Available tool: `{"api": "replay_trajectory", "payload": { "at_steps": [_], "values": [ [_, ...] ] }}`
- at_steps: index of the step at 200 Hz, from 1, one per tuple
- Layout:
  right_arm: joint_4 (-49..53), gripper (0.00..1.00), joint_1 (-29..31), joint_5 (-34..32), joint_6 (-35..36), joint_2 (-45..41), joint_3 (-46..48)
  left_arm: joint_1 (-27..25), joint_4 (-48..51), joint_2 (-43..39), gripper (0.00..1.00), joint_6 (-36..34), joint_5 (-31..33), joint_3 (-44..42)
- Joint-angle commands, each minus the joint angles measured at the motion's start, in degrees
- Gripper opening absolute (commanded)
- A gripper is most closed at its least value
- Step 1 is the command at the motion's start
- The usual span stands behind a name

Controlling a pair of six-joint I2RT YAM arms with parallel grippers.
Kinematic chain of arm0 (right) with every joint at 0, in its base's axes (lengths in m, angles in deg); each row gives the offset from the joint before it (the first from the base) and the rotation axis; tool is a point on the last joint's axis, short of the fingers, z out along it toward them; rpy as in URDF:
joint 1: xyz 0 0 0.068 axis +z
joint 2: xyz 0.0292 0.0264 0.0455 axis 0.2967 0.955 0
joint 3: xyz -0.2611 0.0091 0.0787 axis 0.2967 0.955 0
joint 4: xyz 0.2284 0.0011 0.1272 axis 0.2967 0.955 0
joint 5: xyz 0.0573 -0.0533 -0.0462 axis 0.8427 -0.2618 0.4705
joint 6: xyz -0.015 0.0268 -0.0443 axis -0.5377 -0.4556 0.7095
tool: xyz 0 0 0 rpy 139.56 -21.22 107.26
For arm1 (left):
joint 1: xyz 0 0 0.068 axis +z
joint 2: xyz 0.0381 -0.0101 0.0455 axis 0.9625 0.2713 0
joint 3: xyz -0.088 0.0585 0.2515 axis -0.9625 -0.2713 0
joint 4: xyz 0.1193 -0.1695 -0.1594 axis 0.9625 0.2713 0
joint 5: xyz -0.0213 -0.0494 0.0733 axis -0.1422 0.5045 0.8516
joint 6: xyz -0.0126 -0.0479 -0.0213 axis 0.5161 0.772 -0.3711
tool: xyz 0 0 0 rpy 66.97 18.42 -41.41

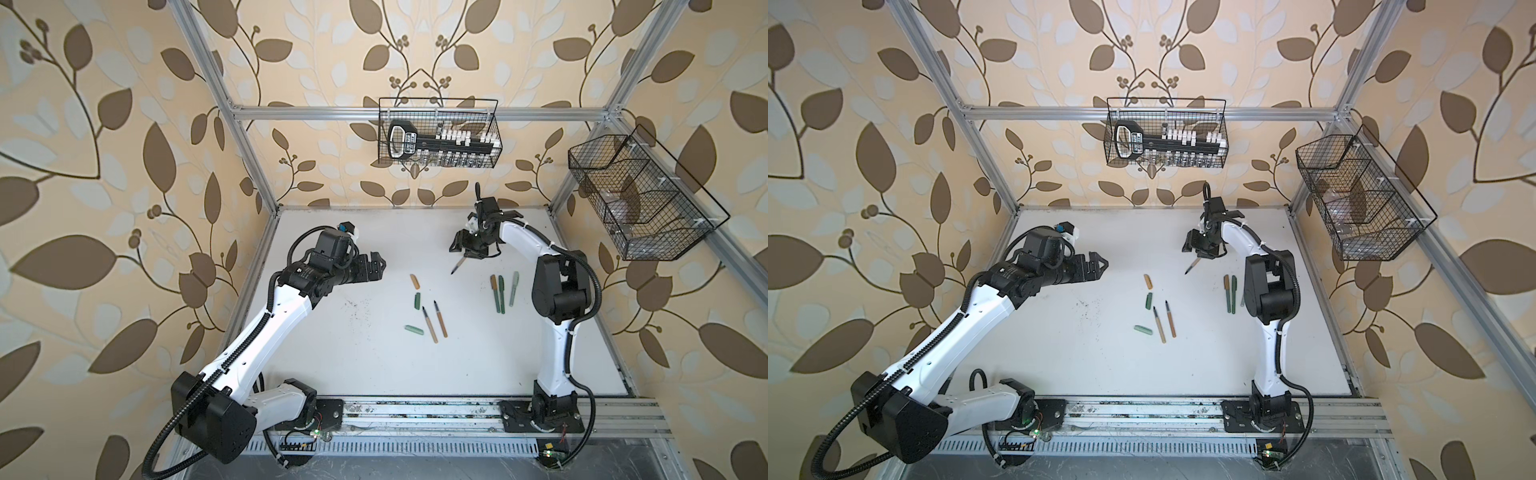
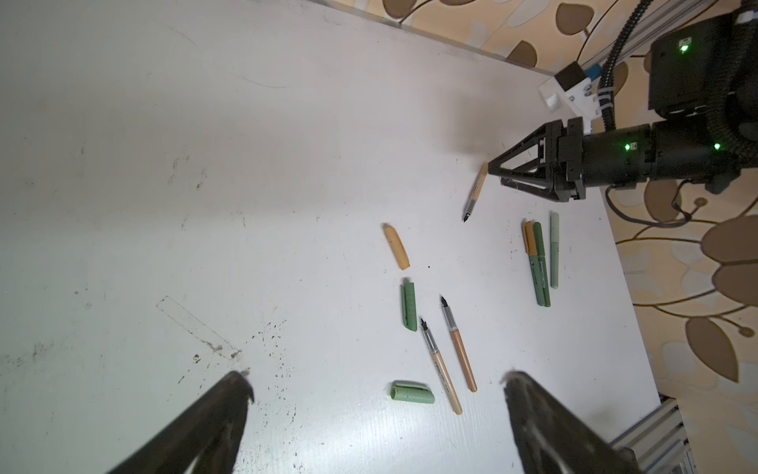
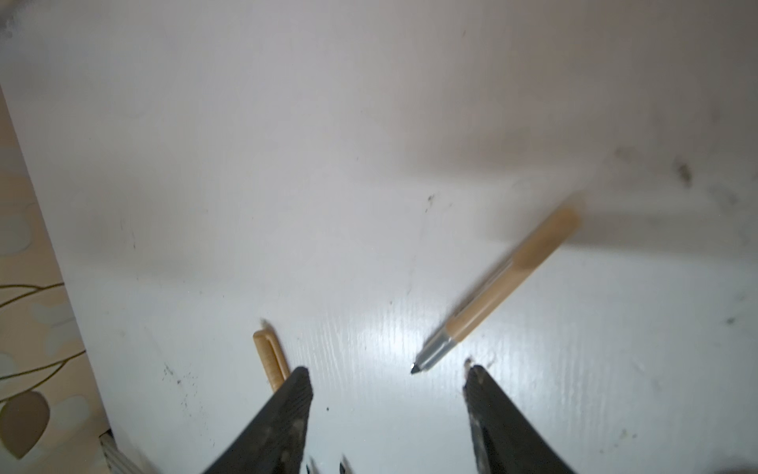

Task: Insert the pens into the pen caps

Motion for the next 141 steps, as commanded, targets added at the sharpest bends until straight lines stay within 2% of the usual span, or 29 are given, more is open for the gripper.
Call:
{"api": "replay_trajectory", "payload": {
  "at_steps": [1, 43, 86, 101, 141],
  "values": [
    [3.14, 0.62, -1.02, 0.40, 3.56, 5.81, -7.55, 0.78, 1.64, -2.35, 0.99, -0.55, 0.80, 1.63],
    [2.56, 0.65, -3.15, 4.89, 4.59, 14.20, -18.38, 0.74, 2.34, -2.81, 0.99, -0.16, 1.20, 1.71],
    [13.35, 0.66, -3.22, 5.35, 7.48, 24.34, -30.48, 0.73, 2.30, -2.90, 0.99, 0.27, 1.65, 1.55],
    [14.51, 0.66, -3.29, 3.99, 8.83, 23.04, -27.38, 0.80, 2.38, -2.85, 0.99, 0.25, 1.81, 1.67],
    [12.27, 0.66, -3.85, 0.78, 12.35, 13.05, -8.88, 0.73, 0.43, -1.80, 0.99, 0.51, 1.41, 0.90]
  ]
}}
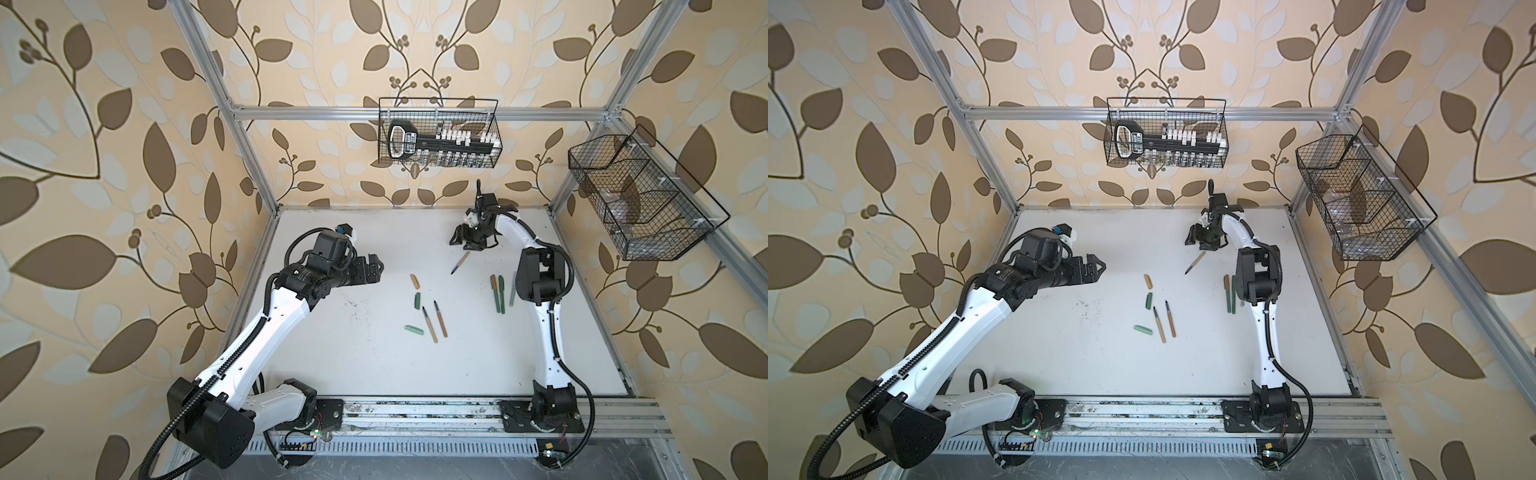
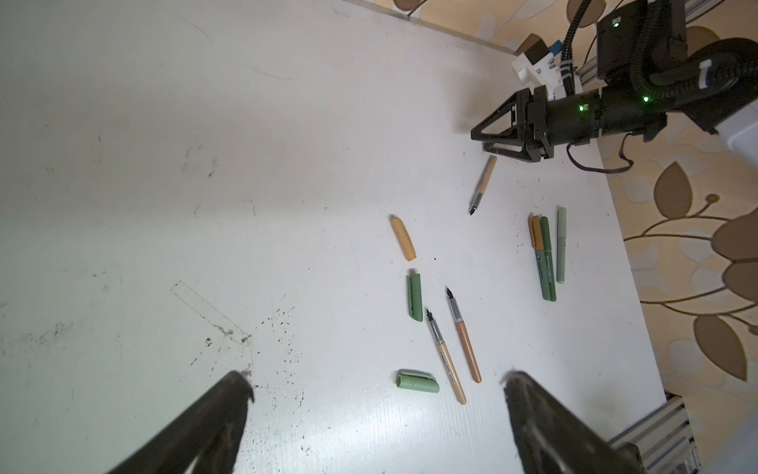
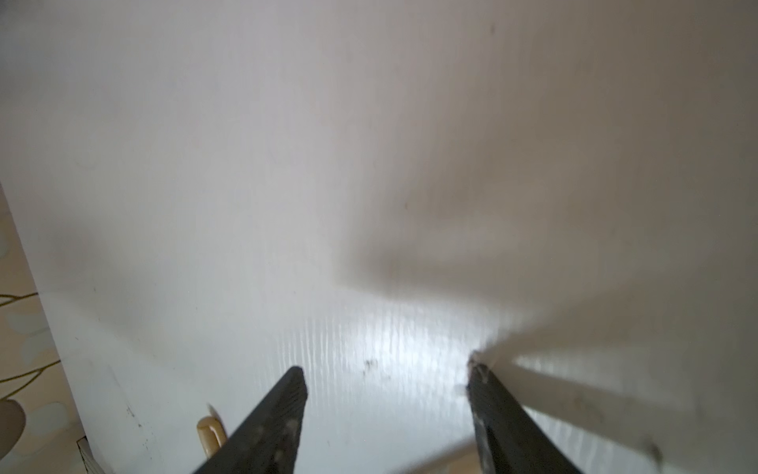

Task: Insert the pens into the pen caps
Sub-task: 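Move the right gripper over the loose wooden fountain pen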

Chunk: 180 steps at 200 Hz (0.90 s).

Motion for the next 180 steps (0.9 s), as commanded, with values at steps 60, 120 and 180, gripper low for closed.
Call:
{"api": "replay_trajectory", "payload": {
  "at_steps": [60, 120, 180],
  "values": [
    [5.64, 0.65, 1.76, -7.29, 8.07, -14.63, 24.39, 0.73, -4.51, 2.52, 0.99, 0.66, -1.58, 0.83],
    [2.05, 0.74, 4.87, -5.64, 12.13, -25.33, 34.62, 0.73, -4.55, 2.47, 0.99, 0.78, -2.33, 0.38],
    [9.28, 0.83, 7.02, -19.14, 9.41, -40.13, 45.60, 0.73, -5.15, 1.62, 0.99, 2.23, -3.37, -1.95]
  ]
}}
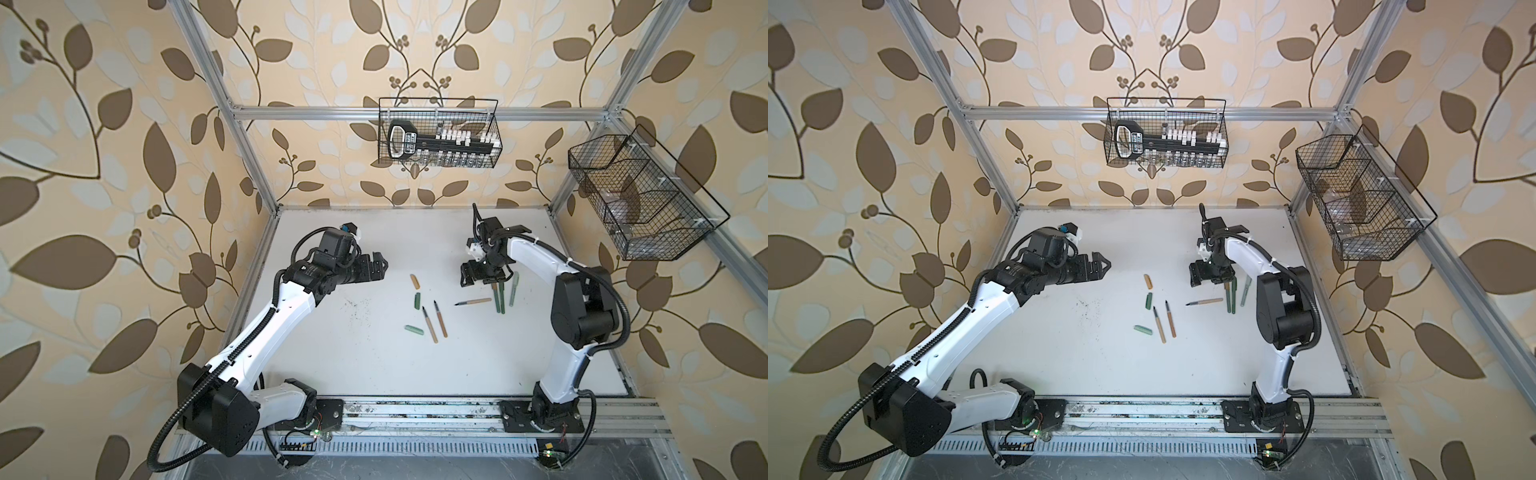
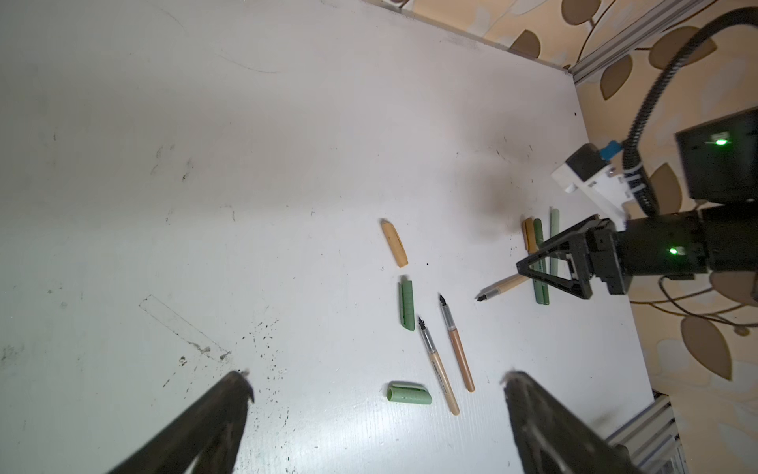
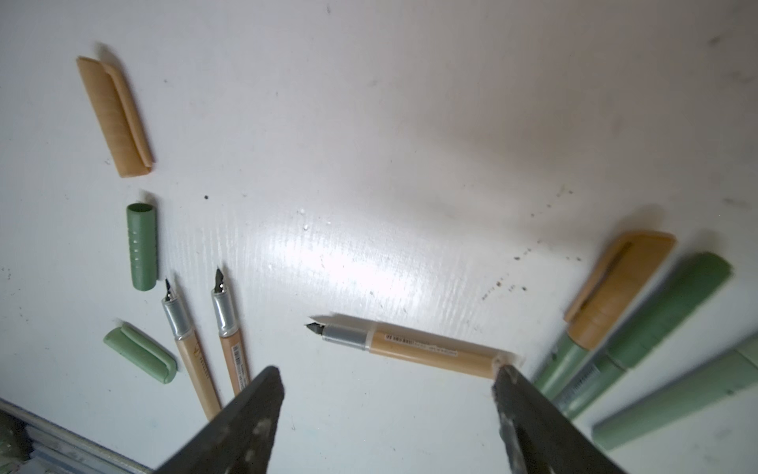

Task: Insert the pens into the pen caps
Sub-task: 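Move the right gripper over the loose wooden fountain pen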

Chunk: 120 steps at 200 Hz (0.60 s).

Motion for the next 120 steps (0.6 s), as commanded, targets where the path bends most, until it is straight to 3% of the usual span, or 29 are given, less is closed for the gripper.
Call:
{"api": "replay_trajectory", "payload": {
  "at_steps": [1, 26, 69, 120],
  "values": [
    [6.61, 0.83, -0.44, -3.61, -1.47, -3.87, 4.94, 0.73, -1.25, -1.77, 0.99, 1.05, -1.23, -1.01],
    [7.94, 0.83, 0.40, 4.43, -3.33, -10.88, 14.49, 0.73, -1.52, -1.42, 0.99, 0.86, -1.62, -1.36],
    [4.09, 0.83, 5.40, 11.37, -7.65, -16.58, 27.15, 0.73, -1.97, 0.02, 0.99, 0.71, -2.64, -0.80],
    [-4.33, 0.83, 7.14, 15.57, -9.23, -10.14, 26.23, 0.73, -1.86, -0.71, 0.99, 0.73, -2.44, -1.06]
  ]
}}
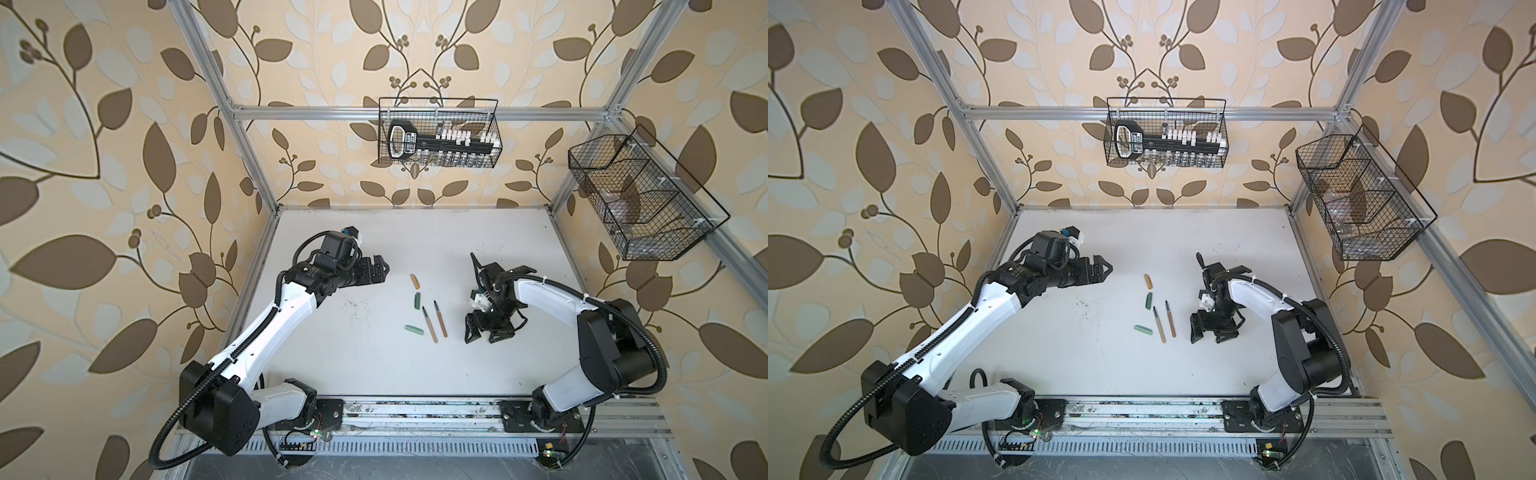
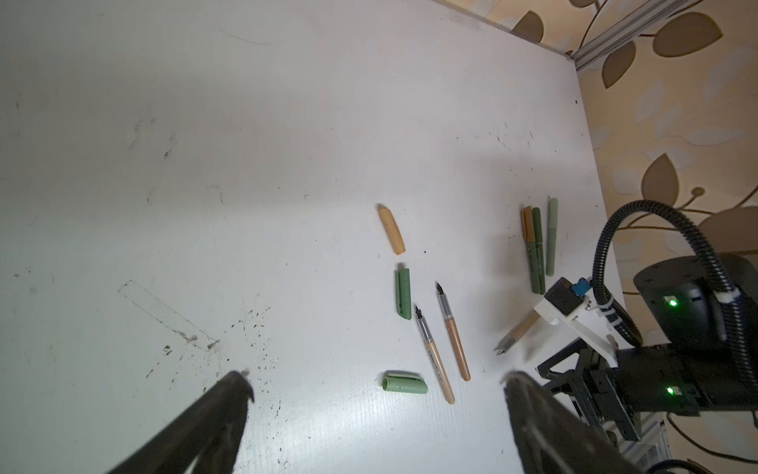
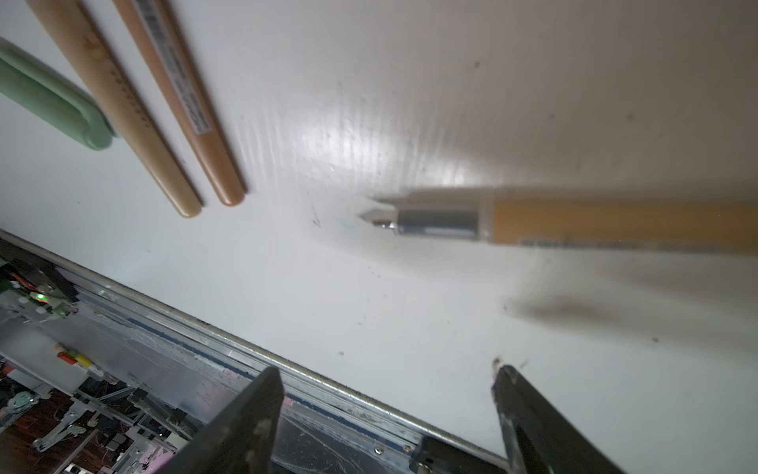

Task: Insert the pens into the pen caps
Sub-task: 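Move the right gripper over the loose wooden fountain pen, then grasp the wooden fountain pen by its end with the right gripper and lift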

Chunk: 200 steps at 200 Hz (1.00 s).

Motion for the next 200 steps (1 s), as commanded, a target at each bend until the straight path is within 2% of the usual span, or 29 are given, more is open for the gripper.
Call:
{"api": "replay_trajectory", "payload": {
  "at_steps": [1, 49, 87, 134, 154, 200],
  "values": [
    [-5.24, 0.83, 0.80, 3.27, -0.98, 3.82, -2.09, 0.73, -1.58, -1.04, 0.99, 0.21, -0.79, 0.06],
    [-6.46, 0.83, 0.74, 3.47, 1.28, 12.04, -9.59, 0.73, -0.05, -3.71, 0.99, 0.09, 1.09, -0.62],
    [-2.74, 0.83, -1.00, 4.01, 4.59, 11.43, -16.74, 0.73, -0.15, -4.93, 0.99, 0.49, 2.03, -1.71],
    [-1.05, 0.82, -8.16, -6.74, 8.18, 10.48, -19.19, 0.73, -1.61, -3.83, 0.99, 1.26, 1.40, -1.56],
    [-1.59, 0.82, -10.24, -8.31, 8.52, 13.25, -20.58, 0.73, -1.51, -3.15, 0.99, 0.80, 1.16, -0.87],
    [-0.53, 0.80, -10.31, -10.16, 9.67, 19.43, -24.16, 0.73, -0.24, -2.46, 0.99, 0.29, 1.10, 0.58]
  ]
}}
